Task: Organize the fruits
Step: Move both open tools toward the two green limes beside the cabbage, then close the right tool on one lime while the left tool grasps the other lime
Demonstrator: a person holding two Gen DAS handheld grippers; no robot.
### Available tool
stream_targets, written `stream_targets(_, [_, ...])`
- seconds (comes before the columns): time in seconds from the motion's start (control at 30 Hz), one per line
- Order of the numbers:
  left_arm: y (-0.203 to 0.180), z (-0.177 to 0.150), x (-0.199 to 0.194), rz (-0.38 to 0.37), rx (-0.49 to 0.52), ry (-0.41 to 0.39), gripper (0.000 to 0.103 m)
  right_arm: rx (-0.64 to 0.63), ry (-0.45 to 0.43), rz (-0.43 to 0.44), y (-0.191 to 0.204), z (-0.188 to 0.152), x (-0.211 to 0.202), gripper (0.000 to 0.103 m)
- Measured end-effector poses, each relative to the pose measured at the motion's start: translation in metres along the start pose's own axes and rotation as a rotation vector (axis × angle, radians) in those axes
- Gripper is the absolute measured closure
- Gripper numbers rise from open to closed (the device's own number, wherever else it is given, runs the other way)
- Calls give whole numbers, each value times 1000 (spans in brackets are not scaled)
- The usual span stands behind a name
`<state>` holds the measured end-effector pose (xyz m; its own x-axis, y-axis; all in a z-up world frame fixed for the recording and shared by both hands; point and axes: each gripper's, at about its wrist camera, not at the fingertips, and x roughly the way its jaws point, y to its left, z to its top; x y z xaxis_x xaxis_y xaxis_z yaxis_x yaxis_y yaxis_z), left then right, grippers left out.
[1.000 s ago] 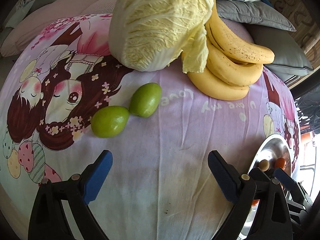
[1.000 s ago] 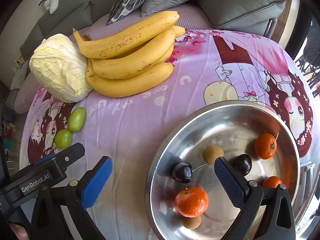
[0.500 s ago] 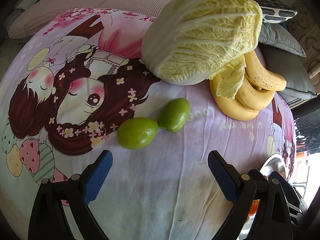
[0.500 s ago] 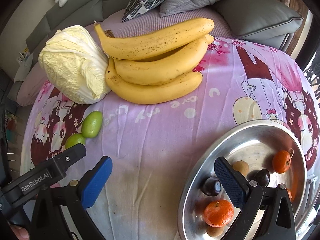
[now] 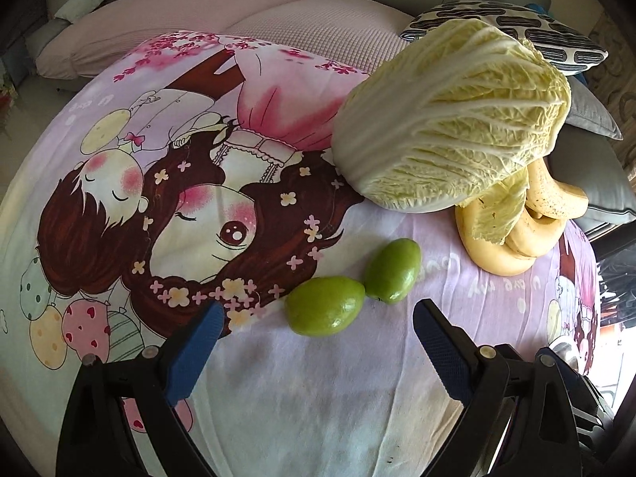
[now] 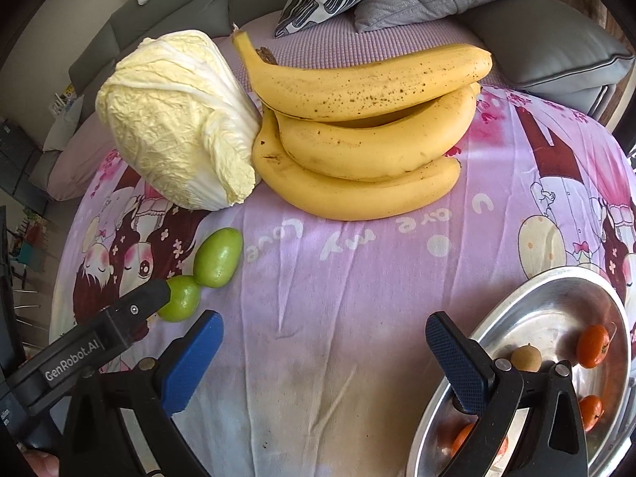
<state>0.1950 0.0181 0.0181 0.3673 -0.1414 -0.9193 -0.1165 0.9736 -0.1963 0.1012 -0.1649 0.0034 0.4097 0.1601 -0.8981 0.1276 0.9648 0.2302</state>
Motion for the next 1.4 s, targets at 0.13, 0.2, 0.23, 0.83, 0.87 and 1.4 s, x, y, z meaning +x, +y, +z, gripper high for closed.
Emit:
stream_targets(0.13, [-3,4,19,4,-20,26,7,-4,17,36,3,4,11,0])
stream_targets(0.2, [0,6,25,6,-36,47,7,-7,26,36,5,6,16,0])
stream_targets(0.23, [2,7,28,0,-43,51,7,-7,27,34,6,7,18,0])
stream_targets(0.83, [31,33,59,-72,-148,134,7,-3,33,49,29,22,45,20])
stream_targets(0.87, [39,35,63,-74,-158,133,7,-6,32,42,32,23,45,21])
stream_targets(1.4, [95,36,70,-81,-267,152,16,-26,37,52,67,42,58,46])
